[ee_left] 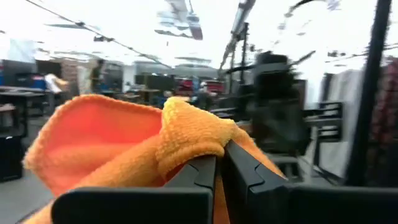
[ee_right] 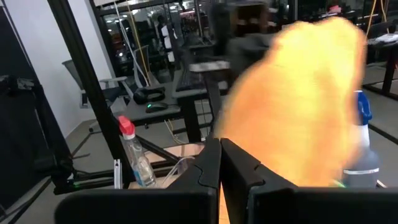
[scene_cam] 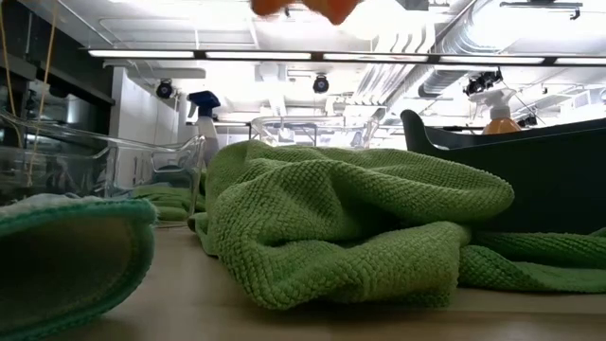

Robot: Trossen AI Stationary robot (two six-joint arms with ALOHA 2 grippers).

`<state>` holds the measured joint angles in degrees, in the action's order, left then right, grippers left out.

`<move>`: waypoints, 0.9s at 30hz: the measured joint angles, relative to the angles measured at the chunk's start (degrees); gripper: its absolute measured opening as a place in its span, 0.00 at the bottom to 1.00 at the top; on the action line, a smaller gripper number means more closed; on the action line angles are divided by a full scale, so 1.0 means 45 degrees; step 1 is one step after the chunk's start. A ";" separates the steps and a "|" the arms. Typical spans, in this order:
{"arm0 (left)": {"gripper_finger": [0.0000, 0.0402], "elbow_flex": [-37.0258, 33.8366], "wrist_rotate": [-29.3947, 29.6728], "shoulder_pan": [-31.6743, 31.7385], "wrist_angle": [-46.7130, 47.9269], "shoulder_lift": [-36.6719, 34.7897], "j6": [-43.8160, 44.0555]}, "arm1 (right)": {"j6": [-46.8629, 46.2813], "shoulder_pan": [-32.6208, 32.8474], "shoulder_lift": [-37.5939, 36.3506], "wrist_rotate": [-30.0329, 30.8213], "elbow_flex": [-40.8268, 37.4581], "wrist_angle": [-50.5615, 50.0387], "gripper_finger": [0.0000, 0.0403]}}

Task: Sort microfiber towel by color & place in baskets
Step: Put the orange microfiber towel into the top transparent bin

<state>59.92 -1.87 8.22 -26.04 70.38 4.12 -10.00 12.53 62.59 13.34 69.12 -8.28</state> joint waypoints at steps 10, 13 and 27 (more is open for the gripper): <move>0.00 0.2160 -0.1485 0.2837 0.1583 0.2323 -0.0896 | 0.0000 0.0000 0.0000 0.0001 0.0000 -0.0009 0.00; 0.00 0.3331 -0.1505 0.3189 0.3978 0.2876 -0.1853 | 0.0000 0.0000 0.0000 0.0006 0.0000 -0.0018 0.00; 0.00 0.7095 0.0261 0.3452 1.1415 0.5934 -0.4019 | -0.0039 0.0000 -0.0015 0.0088 0.0000 -0.0115 0.00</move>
<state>91.85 -0.70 23.75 25.33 97.09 -13.97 -10.17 12.53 62.52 13.74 69.12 -8.80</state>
